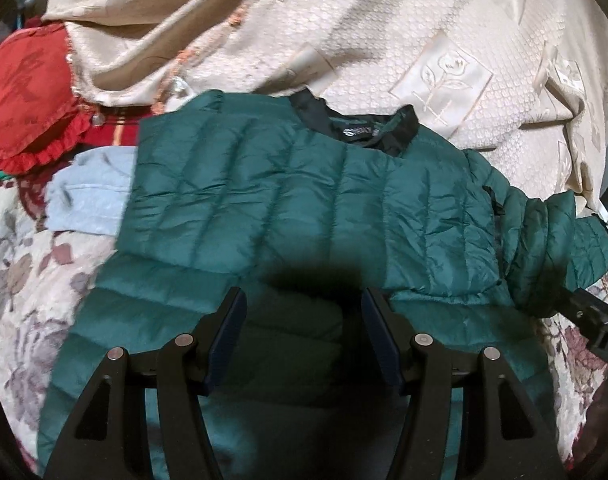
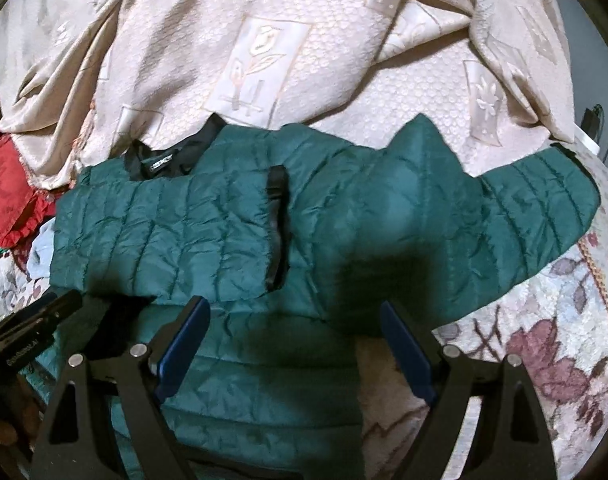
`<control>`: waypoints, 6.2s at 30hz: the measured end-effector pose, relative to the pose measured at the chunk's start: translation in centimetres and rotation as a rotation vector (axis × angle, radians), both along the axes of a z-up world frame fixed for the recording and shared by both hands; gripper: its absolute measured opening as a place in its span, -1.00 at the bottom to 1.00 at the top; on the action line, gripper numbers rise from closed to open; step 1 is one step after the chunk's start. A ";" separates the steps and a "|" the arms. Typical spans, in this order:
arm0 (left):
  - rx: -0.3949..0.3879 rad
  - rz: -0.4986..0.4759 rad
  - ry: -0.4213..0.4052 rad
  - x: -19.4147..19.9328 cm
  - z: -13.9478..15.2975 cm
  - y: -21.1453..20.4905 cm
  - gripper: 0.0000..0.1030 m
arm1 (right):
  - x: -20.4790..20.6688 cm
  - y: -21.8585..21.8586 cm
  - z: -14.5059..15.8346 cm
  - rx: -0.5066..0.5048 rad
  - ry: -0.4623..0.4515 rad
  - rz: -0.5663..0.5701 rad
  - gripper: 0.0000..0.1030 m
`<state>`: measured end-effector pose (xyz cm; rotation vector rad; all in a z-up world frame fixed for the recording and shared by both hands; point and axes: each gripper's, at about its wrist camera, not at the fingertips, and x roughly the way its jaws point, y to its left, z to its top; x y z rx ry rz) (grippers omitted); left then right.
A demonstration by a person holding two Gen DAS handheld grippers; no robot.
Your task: Fold large clothes
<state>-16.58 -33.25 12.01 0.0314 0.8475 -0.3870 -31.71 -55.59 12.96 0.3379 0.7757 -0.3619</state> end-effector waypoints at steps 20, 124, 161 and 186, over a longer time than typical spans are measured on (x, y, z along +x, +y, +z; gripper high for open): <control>0.053 0.011 -0.025 0.4 -0.2 1.2 -0.17 | 0.1 0.7 -0.8 0.008 0.015 0.009 0.74; -0.104 0.067 0.042 1.4 -0.9 7.6 -0.17 | 11.7 7.0 4.7 0.243 -0.199 0.372 -0.77; -0.239 0.113 0.080 5.3 -0.5 11.4 -0.16 | 5.5 4.0 4.7 0.179 -0.119 0.242 0.48; -0.045 0.169 -0.033 13.0 0.5 8.3 -1.00 | 8.7 -1.8 -1.0 0.168 -0.087 0.126 0.46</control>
